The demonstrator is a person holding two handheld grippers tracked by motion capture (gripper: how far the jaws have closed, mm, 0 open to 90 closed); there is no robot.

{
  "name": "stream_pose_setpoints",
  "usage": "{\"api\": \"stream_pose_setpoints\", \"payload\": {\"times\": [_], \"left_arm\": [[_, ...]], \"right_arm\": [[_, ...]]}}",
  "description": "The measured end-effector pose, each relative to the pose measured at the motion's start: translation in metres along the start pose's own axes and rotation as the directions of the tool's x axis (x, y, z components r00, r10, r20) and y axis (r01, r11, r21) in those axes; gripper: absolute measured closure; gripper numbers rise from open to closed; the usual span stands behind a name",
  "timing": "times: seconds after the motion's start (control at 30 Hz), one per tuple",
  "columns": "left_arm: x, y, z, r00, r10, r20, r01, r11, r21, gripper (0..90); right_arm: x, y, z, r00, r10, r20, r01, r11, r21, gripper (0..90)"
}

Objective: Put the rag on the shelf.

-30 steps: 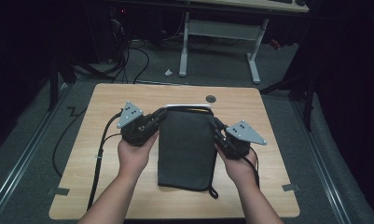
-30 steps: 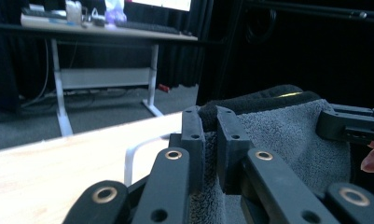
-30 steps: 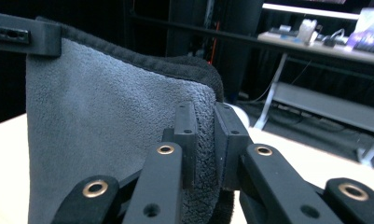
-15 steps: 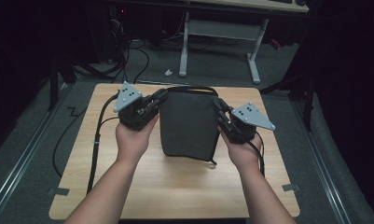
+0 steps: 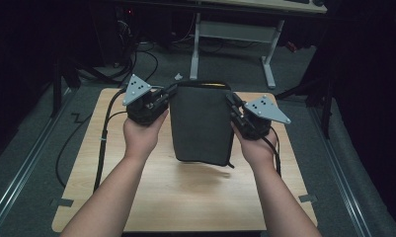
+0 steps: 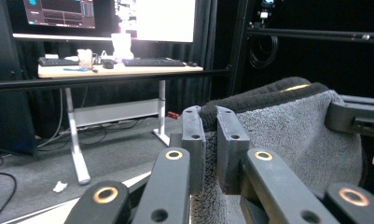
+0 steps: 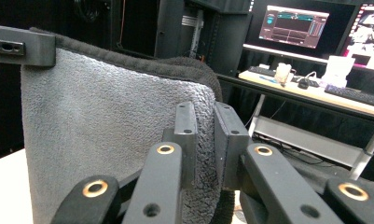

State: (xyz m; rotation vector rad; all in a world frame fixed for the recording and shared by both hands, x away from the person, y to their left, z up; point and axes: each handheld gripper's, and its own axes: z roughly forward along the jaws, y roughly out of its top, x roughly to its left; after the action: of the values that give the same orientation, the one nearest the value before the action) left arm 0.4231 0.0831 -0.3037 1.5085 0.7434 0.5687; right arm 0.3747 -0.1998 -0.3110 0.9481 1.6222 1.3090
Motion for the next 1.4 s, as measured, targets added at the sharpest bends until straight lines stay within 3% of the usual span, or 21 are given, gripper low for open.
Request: {"api": "stream_pose_setpoints", "payload": {"times": [0.3, 0.5, 0.8, 0.83, 0.97, 1.07, 1.1, 1.2, 1.3, 1.4], "left_arm": [[0.012, 0.015, 0.026, 0.9978, 0.053, -0.039, -0.053, 0.9986, 0.008, 83.3], [0.02, 0.017, 0.046, 0.9915, 0.097, -0.087, -0.095, 0.995, 0.032, 83.2], [0.031, 0.011, 0.073, 0.984, 0.141, -0.109, -0.133, 0.9883, 0.075, 83.2], [0.033, 0.013, 0.076, 0.9801, 0.161, -0.116, -0.153, 0.9852, 0.078, 83.2], [0.037, 0.017, 0.084, 0.9756, 0.183, -0.12, -0.174, 0.9813, 0.082, 83.1], [0.043, 0.008, 0.092, 0.9737, 0.194, -0.119, -0.179, 0.9756, 0.127, 83.0], [0.045, 0.002, 0.095, 0.9742, 0.192, -0.118, -0.175, 0.9744, 0.14, 83.0], [0.051, -0.018, 0.101, 0.986, 0.133, -0.101, -0.114, 0.9782, 0.174, 83.0], [0.058, -0.039, 0.104, 0.9921, 0.088, -0.09, -0.067, 0.9751, 0.211, 82.9], [0.064, -0.055, 0.105, 0.9958, 0.057, -0.072, -0.038, 0.9704, 0.239, 82.9]], "right_arm": [[-0.013, 0.006, 0.024, 0.9999, 0.008, 0.009, -0.008, 1.0, 0.003, 81.7], [-0.023, 0.006, 0.042, 0.9999, 0.015, -0.002, -0.015, 1.0, -0.001, 81.7], [-0.042, -0.001, 0.069, 0.9993, -0.038, -0.002, 0.038, 0.999, 0.036, 81.8], [-0.043, 0.0, 0.071, 0.9991, -0.042, -0.003, 0.042, 0.998, 0.04, 81.8], [-0.047, 0.005, 0.078, 0.9984, -0.056, 0.001, 0.056, 0.998, 0.04, 81.7], [-0.049, 0.0, 0.086, 0.9974, -0.072, 0.006, 0.071, 0.995, 0.064, 81.6], [-0.05, -0.004, 0.089, 0.9975, -0.071, 0.007, 0.07, 0.995, 0.077, 81.6], [-0.052, -0.018, 0.097, 0.9985, -0.055, -0.006, 0.056, 0.992, 0.116, 81.6], [-0.052, -0.032, 0.102, 0.9974, -0.067, -0.027, 0.071, 0.984, 0.162, 81.5], [-0.053, -0.041, 0.106, 0.9979, -0.049, -0.041, 0.056, 0.978, 0.201, 81.4]]}}
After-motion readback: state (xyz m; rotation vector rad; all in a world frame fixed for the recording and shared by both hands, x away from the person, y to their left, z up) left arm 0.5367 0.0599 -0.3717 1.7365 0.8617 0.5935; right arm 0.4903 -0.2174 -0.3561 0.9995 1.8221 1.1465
